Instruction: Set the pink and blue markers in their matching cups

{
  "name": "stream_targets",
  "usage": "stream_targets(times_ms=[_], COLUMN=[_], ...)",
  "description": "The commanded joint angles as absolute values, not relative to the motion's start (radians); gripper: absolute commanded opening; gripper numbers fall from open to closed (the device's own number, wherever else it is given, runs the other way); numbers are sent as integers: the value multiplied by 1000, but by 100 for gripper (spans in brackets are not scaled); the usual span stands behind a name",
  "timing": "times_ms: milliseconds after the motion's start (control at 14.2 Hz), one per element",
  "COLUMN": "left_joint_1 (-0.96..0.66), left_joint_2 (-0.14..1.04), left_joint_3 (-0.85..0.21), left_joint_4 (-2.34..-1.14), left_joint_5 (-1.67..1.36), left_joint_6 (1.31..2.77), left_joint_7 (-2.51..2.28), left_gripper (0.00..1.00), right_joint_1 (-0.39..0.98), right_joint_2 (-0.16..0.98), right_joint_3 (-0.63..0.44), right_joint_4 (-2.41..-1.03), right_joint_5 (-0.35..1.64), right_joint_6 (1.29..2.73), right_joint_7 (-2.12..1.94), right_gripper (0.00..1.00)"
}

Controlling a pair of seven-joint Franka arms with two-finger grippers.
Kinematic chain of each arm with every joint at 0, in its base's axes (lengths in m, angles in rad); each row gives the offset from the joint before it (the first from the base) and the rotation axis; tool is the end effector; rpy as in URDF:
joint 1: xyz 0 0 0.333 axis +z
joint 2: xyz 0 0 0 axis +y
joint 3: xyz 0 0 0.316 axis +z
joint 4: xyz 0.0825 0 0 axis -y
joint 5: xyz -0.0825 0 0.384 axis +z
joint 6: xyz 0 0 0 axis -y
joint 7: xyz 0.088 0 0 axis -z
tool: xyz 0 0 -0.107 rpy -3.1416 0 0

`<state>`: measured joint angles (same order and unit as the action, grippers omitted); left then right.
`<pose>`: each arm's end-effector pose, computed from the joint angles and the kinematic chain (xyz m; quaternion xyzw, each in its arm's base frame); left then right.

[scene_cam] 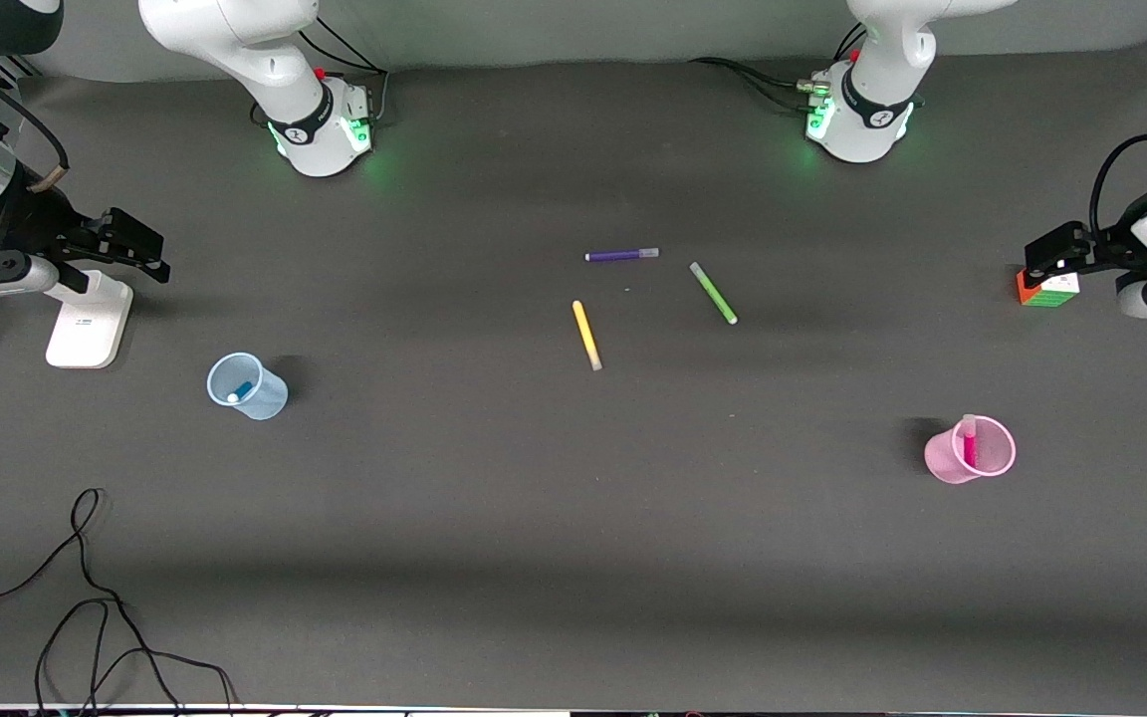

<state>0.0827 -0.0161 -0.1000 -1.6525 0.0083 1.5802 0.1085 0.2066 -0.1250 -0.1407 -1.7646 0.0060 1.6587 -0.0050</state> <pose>0.5478 -0.0090 0.5956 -0.9976 0.0630 0.0283 0.0037 0.5207 0.0307 0.6068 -0.9993 -0.0357 -0.0086 0.0120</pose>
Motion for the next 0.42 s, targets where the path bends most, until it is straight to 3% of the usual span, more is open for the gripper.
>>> stream_targets(times_ms=[0, 352], left_joint_1=[55, 57], left_joint_2=[-14, -14], left_joint_3=[-95, -95], left_joint_4=[-1637, -1652], left_joint_5=[8, 12], left_joint_6=[1555, 1555], left_joint_7=[81, 95], left_gripper=[100, 100], right_joint_1=[216, 213], right_joint_2=[-117, -118], right_joint_3=[-137, -138], right_joint_4=[-1738, -1735], right_joint_5=[-9, -8], right_joint_6=[1629, 1624], right_joint_7=[14, 23], right_gripper=[100, 100])
